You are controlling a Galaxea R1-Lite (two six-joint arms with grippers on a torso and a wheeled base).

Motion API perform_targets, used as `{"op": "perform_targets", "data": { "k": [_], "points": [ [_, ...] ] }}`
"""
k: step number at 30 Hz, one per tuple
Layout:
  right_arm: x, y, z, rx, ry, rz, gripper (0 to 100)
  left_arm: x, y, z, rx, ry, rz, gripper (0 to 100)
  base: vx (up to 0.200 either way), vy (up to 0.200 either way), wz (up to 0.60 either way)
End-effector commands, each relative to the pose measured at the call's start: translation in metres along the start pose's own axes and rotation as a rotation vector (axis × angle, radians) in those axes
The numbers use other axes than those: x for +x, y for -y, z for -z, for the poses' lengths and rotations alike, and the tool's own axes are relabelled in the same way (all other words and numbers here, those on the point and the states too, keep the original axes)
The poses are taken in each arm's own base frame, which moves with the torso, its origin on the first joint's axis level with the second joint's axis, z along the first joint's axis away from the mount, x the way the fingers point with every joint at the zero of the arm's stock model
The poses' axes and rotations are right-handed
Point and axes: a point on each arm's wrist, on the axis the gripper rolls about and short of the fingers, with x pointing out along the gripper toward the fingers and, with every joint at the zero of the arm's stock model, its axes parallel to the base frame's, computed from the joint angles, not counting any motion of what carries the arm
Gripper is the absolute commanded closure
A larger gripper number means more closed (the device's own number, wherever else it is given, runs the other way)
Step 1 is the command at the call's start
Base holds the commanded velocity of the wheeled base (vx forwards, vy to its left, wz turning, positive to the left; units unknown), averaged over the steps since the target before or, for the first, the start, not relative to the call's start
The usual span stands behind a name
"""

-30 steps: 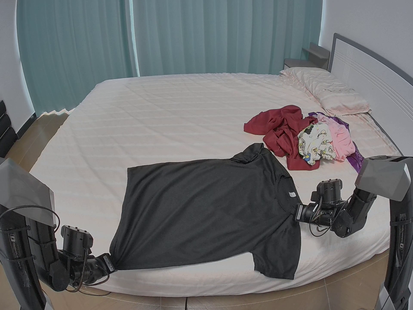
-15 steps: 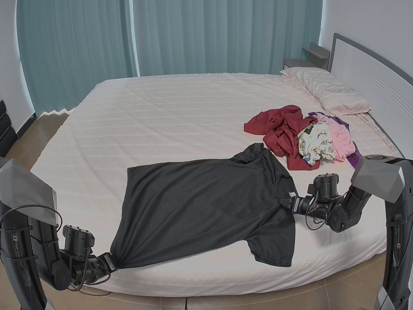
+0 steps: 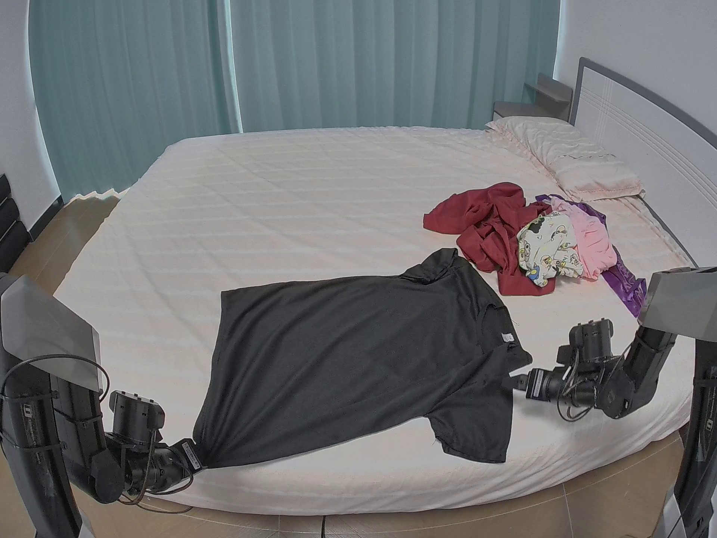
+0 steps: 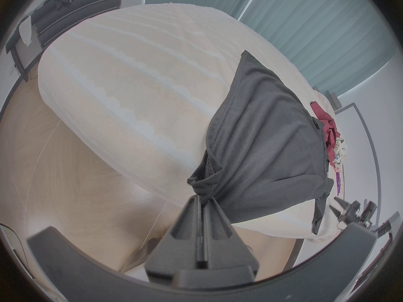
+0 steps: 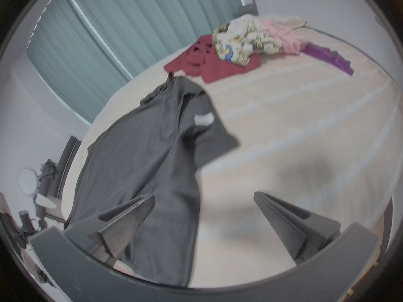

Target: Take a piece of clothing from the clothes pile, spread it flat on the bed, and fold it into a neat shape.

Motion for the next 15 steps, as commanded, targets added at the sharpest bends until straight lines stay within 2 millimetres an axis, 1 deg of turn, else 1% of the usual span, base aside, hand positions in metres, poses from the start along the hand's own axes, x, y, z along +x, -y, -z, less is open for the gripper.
{"op": "perform_targets", "data": {
  "k": [1,5,6,7,10,15],
  "points": [
    [-0.042,-0.024,0.046,-0.001,-0.167,-0.070,0,0.001,0.000,0.000,-0.010,-0.006,0.008,100,0.000,0.000,0.00],
    [-0.044,-0.029,0.064,0.019,-0.235,-0.065,0,0.004,-0.001,0.001,-0.011,-0.015,-0.003,100,0.000,0.000,0.00],
    [-0.043,-0.029,0.066,0.021,-0.245,-0.064,0,0.004,-0.002,0.001,-0.011,-0.018,-0.005,100,0.000,0.000,0.00],
    [-0.041,-0.030,0.073,0.014,-0.264,-0.052,0,0.004,-0.002,0.001,-0.011,-0.017,-0.004,100,0.000,0.000,0.00],
    [-0.036,-0.031,0.081,0.002,-0.276,-0.052,0,0.004,-0.002,0.001,-0.011,-0.017,-0.004,100,0.000,0.000,0.00],
    [-0.029,-0.032,0.084,-0.010,-0.222,-0.053,0,0.004,-0.002,0.001,-0.011,-0.017,-0.004,100,0.000,0.000,0.00]
  ]
}}
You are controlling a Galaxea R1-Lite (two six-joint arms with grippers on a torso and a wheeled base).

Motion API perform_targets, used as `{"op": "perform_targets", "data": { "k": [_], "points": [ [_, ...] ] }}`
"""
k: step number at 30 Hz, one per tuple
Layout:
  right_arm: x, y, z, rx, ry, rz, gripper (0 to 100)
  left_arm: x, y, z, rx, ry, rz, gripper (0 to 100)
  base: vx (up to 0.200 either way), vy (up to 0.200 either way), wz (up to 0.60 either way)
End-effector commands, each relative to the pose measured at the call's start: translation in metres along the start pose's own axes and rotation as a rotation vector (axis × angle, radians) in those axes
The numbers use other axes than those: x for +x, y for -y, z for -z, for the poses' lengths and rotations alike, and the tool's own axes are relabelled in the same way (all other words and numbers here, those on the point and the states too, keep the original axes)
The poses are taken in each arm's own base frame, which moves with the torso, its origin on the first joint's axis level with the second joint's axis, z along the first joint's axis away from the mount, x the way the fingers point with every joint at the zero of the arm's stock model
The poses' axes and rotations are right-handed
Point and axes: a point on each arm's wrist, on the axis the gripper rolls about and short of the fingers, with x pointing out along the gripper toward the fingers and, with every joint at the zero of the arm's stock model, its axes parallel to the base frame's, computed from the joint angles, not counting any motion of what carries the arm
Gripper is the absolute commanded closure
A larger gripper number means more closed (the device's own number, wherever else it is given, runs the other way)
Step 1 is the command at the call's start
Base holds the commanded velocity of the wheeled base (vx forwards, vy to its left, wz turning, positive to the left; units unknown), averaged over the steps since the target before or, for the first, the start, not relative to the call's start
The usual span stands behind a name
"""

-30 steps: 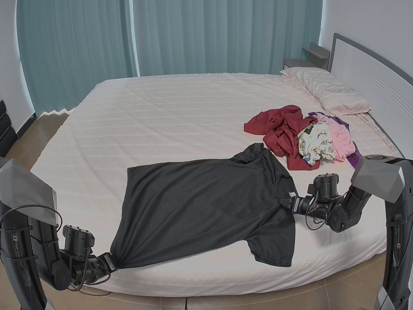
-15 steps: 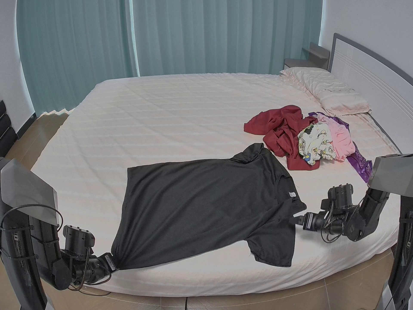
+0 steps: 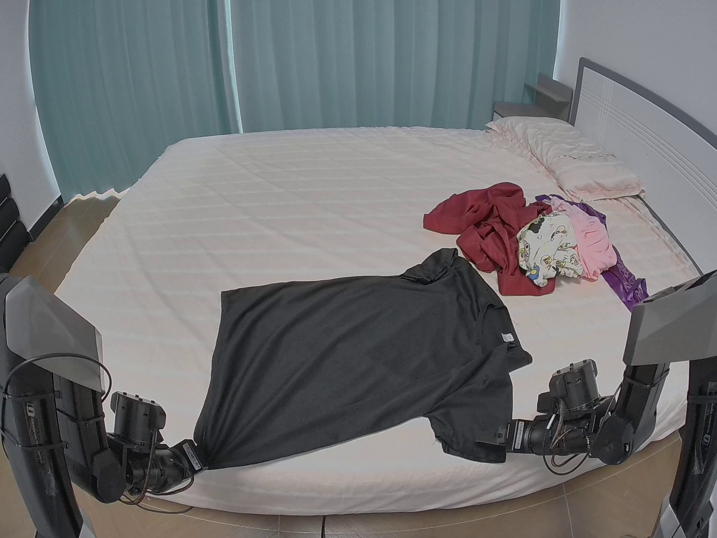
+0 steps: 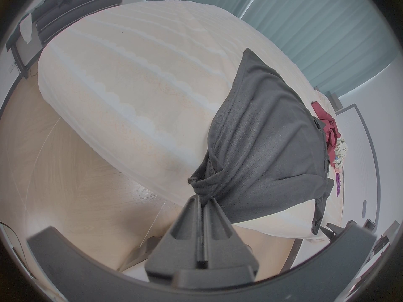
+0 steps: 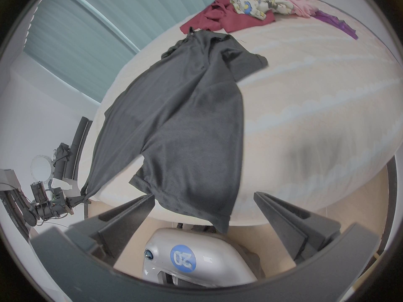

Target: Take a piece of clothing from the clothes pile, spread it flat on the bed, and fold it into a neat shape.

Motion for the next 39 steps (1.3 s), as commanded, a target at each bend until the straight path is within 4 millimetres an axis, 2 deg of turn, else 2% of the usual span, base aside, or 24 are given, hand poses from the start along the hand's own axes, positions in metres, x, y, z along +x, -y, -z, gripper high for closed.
{"op": "perform_targets", "data": {
  "k": [1,11,18,34,35,39],
  "points": [
    [0.010,0.004,0.014,-0.009,-0.021,0.043,0,0.001,0.000,0.000,0.000,-0.002,-0.001,100,0.000,0.000,0.00],
    [0.015,-0.006,0.015,0.075,0.028,0.039,0,0.001,0.000,0.000,-0.001,-0.004,-0.001,100,0.000,0.000,0.00],
    [0.023,-0.016,0.018,0.157,0.090,0.104,0,0.001,0.000,0.000,-0.001,-0.003,-0.002,100,0.000,0.000,0.00],
    [0.025,-0.022,0.027,0.169,0.096,0.142,0,0.002,0.000,0.000,0.000,0.000,0.001,100,0.000,0.000,0.00],
    [0.026,-0.022,0.029,0.164,0.097,0.149,100,0.002,0.000,0.000,0.000,0.000,0.001,100,0.000,0.000,0.00],
    [0.024,-0.022,0.029,0.162,0.096,0.158,100,0.002,0.000,0.000,0.000,0.000,0.001,100,0.000,0.000,0.00]
  ]
}}
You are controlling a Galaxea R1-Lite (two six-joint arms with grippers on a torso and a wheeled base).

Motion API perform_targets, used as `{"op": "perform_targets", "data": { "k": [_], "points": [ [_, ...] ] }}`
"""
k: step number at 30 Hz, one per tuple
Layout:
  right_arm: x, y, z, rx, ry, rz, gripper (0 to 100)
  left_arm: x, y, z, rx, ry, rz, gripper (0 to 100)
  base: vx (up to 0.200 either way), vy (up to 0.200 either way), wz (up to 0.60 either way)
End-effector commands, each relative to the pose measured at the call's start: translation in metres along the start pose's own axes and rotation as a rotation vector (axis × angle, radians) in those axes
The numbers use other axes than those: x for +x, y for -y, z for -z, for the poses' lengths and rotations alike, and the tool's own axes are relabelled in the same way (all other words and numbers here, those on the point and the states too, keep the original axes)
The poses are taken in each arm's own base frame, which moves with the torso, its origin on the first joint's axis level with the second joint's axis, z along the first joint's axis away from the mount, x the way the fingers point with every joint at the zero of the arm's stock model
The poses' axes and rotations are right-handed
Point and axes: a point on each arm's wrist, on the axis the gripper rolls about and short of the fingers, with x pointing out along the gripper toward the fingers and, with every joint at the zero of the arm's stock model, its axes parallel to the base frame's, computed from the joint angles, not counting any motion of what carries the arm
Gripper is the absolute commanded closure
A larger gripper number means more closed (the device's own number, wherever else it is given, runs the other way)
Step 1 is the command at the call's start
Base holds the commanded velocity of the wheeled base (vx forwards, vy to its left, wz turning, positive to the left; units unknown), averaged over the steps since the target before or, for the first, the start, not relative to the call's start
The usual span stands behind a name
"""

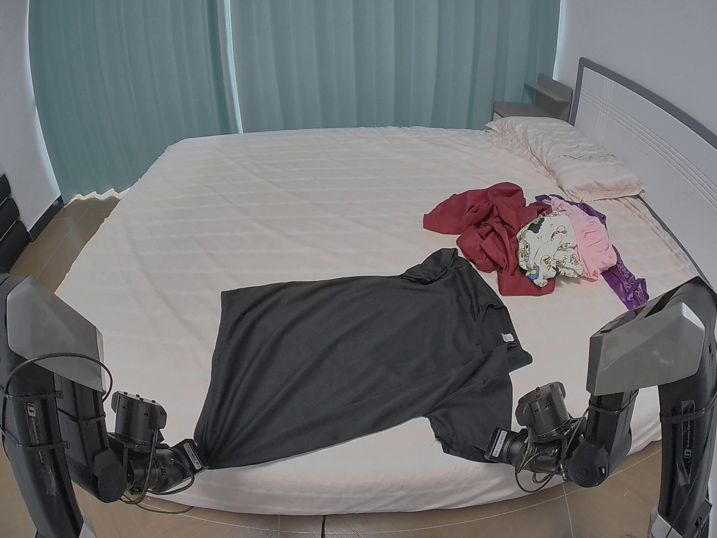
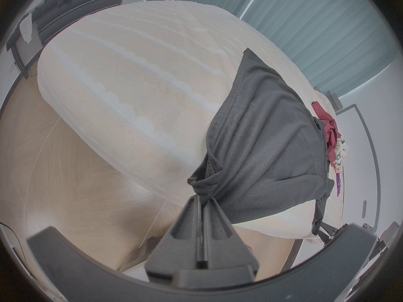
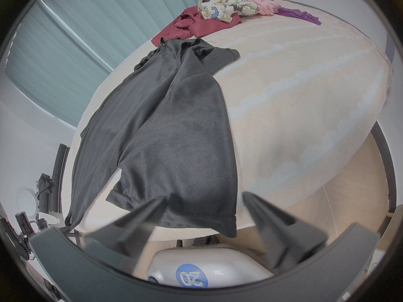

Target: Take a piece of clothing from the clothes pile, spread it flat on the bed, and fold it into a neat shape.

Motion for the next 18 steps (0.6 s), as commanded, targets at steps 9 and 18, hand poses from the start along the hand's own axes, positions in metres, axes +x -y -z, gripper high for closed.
{"op": "perform_targets", "data": {
  "k": [9,18],
  "points": [
    [-0.014,0.012,-0.001,0.008,-0.017,0.031,100,0.000,0.000,0.000,0.000,-0.002,-0.001,100,0.000,0.000,0.00],
    [-0.050,0.031,-0.005,-0.016,-0.065,-0.003,100,-0.004,-0.001,0.000,0.004,0.005,0.001,100,0.000,0.000,0.00]
  ]
}}
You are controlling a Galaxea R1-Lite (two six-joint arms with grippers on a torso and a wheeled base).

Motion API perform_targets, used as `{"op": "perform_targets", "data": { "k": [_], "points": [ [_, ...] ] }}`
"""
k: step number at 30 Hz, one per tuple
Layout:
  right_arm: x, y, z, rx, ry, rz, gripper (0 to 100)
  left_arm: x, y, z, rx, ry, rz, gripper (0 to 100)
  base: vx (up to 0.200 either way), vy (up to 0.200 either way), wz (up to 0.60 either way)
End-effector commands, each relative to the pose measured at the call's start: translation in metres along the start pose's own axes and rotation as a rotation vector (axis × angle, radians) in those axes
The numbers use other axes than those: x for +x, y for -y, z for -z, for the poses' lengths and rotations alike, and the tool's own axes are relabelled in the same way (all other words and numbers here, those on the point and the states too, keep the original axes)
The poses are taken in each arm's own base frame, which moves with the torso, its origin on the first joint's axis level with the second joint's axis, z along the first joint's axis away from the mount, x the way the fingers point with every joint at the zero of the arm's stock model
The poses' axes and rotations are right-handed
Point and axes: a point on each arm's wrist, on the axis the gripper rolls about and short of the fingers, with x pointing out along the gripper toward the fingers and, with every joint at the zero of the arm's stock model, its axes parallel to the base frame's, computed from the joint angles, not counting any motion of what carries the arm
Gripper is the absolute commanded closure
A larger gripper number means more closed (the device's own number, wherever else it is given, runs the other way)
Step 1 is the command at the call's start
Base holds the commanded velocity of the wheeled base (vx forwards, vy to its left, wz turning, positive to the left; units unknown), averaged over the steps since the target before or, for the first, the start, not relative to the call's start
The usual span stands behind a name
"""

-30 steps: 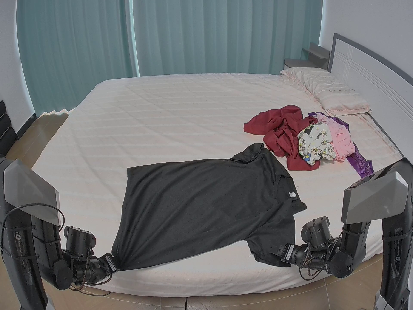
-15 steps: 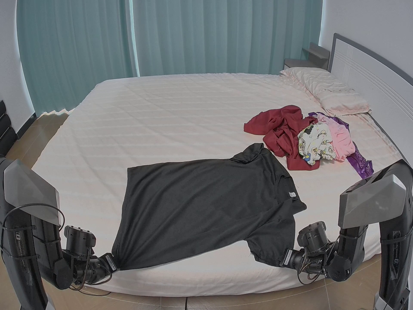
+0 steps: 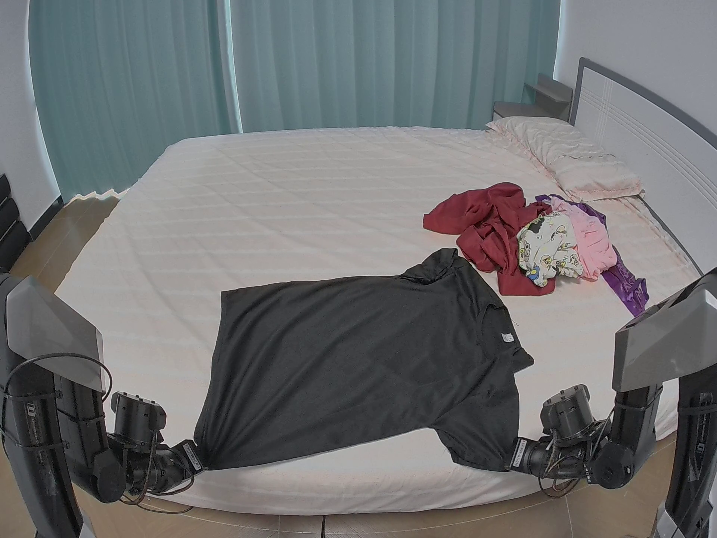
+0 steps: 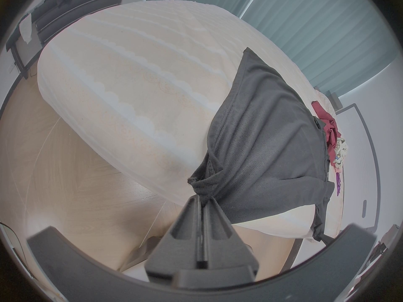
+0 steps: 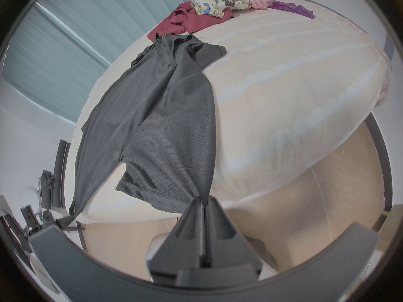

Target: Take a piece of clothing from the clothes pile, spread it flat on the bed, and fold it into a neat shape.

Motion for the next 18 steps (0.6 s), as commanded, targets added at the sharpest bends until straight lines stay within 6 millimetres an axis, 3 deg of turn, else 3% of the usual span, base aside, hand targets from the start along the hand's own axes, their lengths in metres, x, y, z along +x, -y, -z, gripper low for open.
{"op": "perform_targets", "data": {
  "k": [1,6,13,18],
  "points": [
    [-0.025,0.013,-0.005,-0.039,-0.003,-0.007,100,-0.004,0.000,-0.002,0.000,0.015,0.005,100,0.000,0.000,0.00],
    [-0.033,0.027,-0.006,-0.092,-0.009,0.025,100,-0.009,0.000,-0.003,-0.001,0.027,0.011,100,0.000,0.000,0.00],
    [-0.046,0.039,0.009,-0.152,-0.081,0.055,100,-0.016,-0.005,0.002,0.077,0.015,-0.011,100,0.000,0.000,0.00],
    [-0.053,0.041,0.011,-0.157,-0.084,0.053,100,-0.018,-0.007,0.001,0.087,0.017,-0.034,100,0.000,0.000,0.00]
  ]
}}
